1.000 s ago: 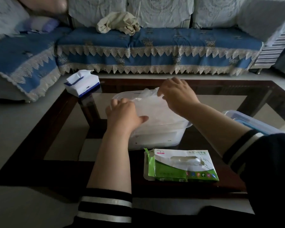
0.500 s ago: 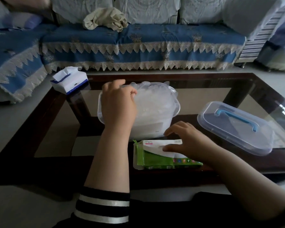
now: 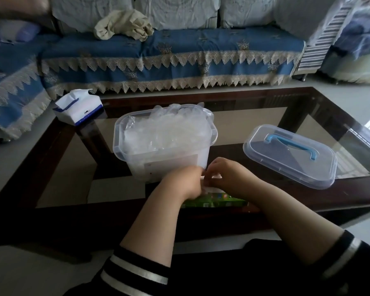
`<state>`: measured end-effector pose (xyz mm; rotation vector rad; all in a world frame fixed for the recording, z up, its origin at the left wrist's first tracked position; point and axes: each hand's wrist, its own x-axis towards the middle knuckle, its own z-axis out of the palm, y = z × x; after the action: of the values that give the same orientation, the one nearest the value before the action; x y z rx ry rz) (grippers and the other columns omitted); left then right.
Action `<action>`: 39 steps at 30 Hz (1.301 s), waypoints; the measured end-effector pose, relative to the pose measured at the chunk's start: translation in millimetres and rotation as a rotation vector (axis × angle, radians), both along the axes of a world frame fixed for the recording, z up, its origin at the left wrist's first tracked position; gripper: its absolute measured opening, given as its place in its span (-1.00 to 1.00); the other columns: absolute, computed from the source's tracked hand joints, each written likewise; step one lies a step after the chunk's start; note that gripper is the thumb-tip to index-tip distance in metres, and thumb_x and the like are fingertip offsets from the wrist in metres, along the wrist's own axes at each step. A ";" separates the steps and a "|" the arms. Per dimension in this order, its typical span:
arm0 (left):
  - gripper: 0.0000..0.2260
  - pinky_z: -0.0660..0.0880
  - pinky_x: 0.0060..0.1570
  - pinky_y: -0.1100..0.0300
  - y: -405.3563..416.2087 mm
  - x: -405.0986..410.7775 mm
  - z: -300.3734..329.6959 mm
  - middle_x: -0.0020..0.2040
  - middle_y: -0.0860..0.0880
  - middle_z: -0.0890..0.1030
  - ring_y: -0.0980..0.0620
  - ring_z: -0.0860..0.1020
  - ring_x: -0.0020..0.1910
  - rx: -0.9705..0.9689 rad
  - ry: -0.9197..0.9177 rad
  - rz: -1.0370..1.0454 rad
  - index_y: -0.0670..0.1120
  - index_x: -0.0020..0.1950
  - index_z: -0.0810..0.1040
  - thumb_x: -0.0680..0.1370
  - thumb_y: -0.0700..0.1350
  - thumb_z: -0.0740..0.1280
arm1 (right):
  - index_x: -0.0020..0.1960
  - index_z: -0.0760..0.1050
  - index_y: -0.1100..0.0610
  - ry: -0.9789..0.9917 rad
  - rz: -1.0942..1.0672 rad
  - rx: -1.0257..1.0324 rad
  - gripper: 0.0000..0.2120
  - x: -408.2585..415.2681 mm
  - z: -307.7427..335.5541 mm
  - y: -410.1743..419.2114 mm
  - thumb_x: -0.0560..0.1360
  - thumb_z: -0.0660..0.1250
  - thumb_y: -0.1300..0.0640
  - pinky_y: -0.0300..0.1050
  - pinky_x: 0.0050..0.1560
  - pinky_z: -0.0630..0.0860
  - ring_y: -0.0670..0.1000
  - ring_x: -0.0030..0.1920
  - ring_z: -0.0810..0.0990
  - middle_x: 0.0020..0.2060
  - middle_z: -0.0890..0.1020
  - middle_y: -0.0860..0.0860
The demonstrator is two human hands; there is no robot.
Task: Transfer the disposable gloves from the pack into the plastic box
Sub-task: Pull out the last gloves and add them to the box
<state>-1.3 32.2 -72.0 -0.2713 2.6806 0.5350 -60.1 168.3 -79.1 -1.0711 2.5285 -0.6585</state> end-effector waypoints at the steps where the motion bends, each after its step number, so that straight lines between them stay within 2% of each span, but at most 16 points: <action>1: -0.68 0.53 0.11 0.00 -0.4 -0.4 -3.0 0.11 -0.04 0.60 -0.08 0.56 0.09 -0.031 0.022 0.006 0.03 0.24 0.53 0.49 -0.02 0.43 | -0.05 0.66 0.06 0.001 -0.019 -0.033 -0.87 -1.2 0.8 -0.1 0.47 0.41 0.04 -0.17 0.00 0.44 -0.02 -0.02 0.55 0.01 0.55 -0.02; 3: -0.68 0.54 0.11 -0.02 -0.5 -0.8 -6.9 0.08 -0.04 0.61 -0.09 0.57 0.08 -0.057 0.037 0.012 0.05 0.20 0.56 0.47 -0.01 0.45 | -0.09 0.66 0.08 -0.036 -0.081 -0.144 -0.91 -1.8 3.8 0.8 0.44 0.45 0.08 -0.15 0.01 0.49 -0.05 -0.08 0.58 -0.08 0.59 -0.04; 7: -0.73 0.55 0.10 0.00 -1.1 -3.9 -9.8 0.03 -0.05 0.63 -0.05 0.57 -0.04 -0.055 0.002 -0.034 -0.03 0.13 0.58 0.46 -0.02 0.44 | -0.16 0.62 0.11 -0.094 -0.189 -0.399 -0.97 -1.6 19.8 4.5 0.46 0.44 0.17 -0.36 -0.18 0.47 -0.25 -0.30 0.55 -0.31 0.60 -0.15; 11: -0.55 0.45 0.22 0.08 -4.1 -1.3 -5.5 0.27 -0.04 0.55 -0.06 0.53 0.19 -0.078 -0.019 -0.095 -0.03 0.35 0.48 0.49 0.01 0.44 | -0.10 0.50 0.12 -0.303 -0.269 -0.945 -0.95 5.0 49.8 16.1 0.52 0.30 0.23 -0.11 -0.06 0.60 -0.08 -0.14 0.59 -0.08 0.63 0.00; 13: -0.57 0.40 0.21 0.16 -7.0 1.4 0.6 0.33 -0.01 0.51 -0.01 0.48 0.27 0.006 0.041 -0.071 0.00 0.37 0.47 0.51 -0.04 0.42 | -0.08 0.46 0.13 -0.368 -0.276 -1.143 -0.96 6.5 59.4 22.3 0.49 0.28 0.16 -0.08 -0.04 0.61 -0.09 -0.10 0.60 0.00 0.59 -0.03; 16: -0.71 0.43 0.15 0.21 -5.8 8.2 19.2 0.24 0.03 0.60 0.08 0.55 0.16 0.330 0.251 0.024 0.02 0.27 0.58 0.57 -0.17 0.34 | -0.08 0.41 0.14 -0.501 -0.262 -1.279 -0.86 3.7 65.1 27.8 0.43 0.29 0.10 0.00 -0.01 0.61 -0.09 -0.12 0.60 -0.07 0.59 -0.06; 18: -0.74 0.47 0.07 0.25 -4.1 11.1 33.3 0.13 0.10 0.65 0.14 0.59 0.07 0.580 0.392 0.138 0.07 0.15 0.62 0.59 -0.24 0.29 | -0.10 0.37 0.17 -0.580 -0.241 -1.299 -0.90 2.4 67.1 30.2 0.45 0.26 0.15 0.02 -0.06 0.61 -0.09 -0.18 0.60 -0.20 0.59 -0.10; 20: -0.74 0.54 0.09 0.14 -6.2 5.2 36.9 0.00 0.05 0.70 0.08 0.64 0.03 0.832 0.476 0.280 0.03 0.02 0.65 0.62 -0.26 0.23 | -0.10 0.37 0.18 -0.613 -0.234 -1.284 -0.94 1.7 68.8 31.8 0.48 0.24 0.20 -0.13 -0.18 0.63 -0.12 -0.25 0.59 -0.25 0.58 -0.10; 22: -0.67 0.50 0.23 -0.14 -8.7 2.6 42.9 -0.07 -0.06 0.70 -0.03 0.67 -0.02 1.122 0.442 0.424 -0.06 -0.07 0.67 0.67 -0.01 0.14 | -0.11 0.38 0.20 -0.602 -0.226 -1.234 -0.97 1.8 69.8 35.0 0.51 0.22 0.25 -0.27 -0.30 0.57 -0.16 -0.30 0.58 -0.26 0.60 -0.10; 23: -0.48 0.45 0.28 -0.18 -10.7 2.7 46.3 -0.06 -0.12 0.70 -0.09 0.67 0.00 1.226 0.414 0.442 -0.08 -0.07 0.68 0.63 0.23 0.06 | -0.11 0.39 0.20 -0.588 -0.219 -1.196 -0.97 1.9 69.6 36.4 0.50 0.23 0.26 -0.29 -0.30 0.56 -0.15 -0.29 0.59 -0.22 0.62 -0.09; 25: -0.20 0.46 0.28 -0.09 -15.5 7.1 51.6 0.04 -0.28 0.66 -0.20 0.62 0.13 1.267 0.434 0.403 -0.12 0.08 0.65 0.42 0.44 -0.11 | -0.10 0.42 0.20 -0.506 -0.213 -1.087 -0.93 1.7 68.1 37.9 0.45 0.29 0.23 -0.24 -0.20 0.59 -0.11 -0.22 0.62 -0.08 0.63 -0.03; 27: -0.14 0.47 0.22 -0.05 -19.9 10.5 58.4 0.07 -0.32 0.64 -0.23 0.60 0.17 1.289 0.426 0.326 -0.12 0.23 0.55 0.40 0.44 -0.21 | -0.10 0.44 0.22 -0.406 -0.202 -0.984 -0.95 1.3 66.4 38.1 0.47 0.30 0.30 -0.25 -0.15 0.60 -0.15 -0.19 0.63 0.00 0.61 -0.01; 30: -0.35 0.57 0.09 0.03 -18.9 8.9 66.7 0.03 -0.25 0.67 -0.15 0.65 0.08 1.197 0.400 0.198 -0.03 0.29 0.46 0.41 0.38 0.07 | -0.07 0.46 0.20 -0.234 -0.157 -0.806 -0.91 -0.9 64.6 36.1 0.49 0.30 0.35 -0.27 -0.12 0.59 -0.18 -0.21 0.62 0.00 0.57 -0.08; 33: -0.65 0.57 -0.14 0.15 -16.5 4.1 67.1 -0.03 -0.20 0.69 -0.04 0.67 -0.14 1.023 0.437 0.123 0.02 0.23 0.47 0.46 0.00 0.39 | 0.02 0.49 0.22 -0.181 -0.160 -0.732 -0.84 -1.3 62.2 33.8 0.45 0.35 0.25 -0.17 -0.13 0.61 -0.04 -0.21 0.63 -0.04 0.57 -0.10; 37: -0.81 0.54 -0.21 0.18 -15.8 2.0 67.6 -0.12 -0.11 0.70 0.08 0.59 -0.30 0.944 0.567 0.108 -0.04 0.09 0.52 0.54 -0.28 0.37 | 0.11 0.42 0.07 -0.243 -0.190 -0.717 -0.57 -3.9 62.9 36.0 0.30 0.41 -0.02 -0.23 -0.04 0.60 -0.09 -0.03 0.64 0.07 0.57 -0.06; 39: -0.83 0.53 -0.27 0.24 -16.8 1.7 70.3 -0.15 -0.02 0.68 0.11 0.55 -0.33 0.898 0.657 0.088 -0.03 0.03 0.52 0.56 -0.30 0.34 | 0.25 0.34 0.04 -0.466 -0.186 -0.669 -0.40 -5.8 64.7 38.6 0.26 0.42 -0.03 -0.14 -0.09 0.63 -0.07 -0.01 0.65 0.06 0.60 0.01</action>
<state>0.4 15.4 -1.7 0.0707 2.6422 2.0406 -65.9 206.9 -14.5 -0.7310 2.0417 -1.6653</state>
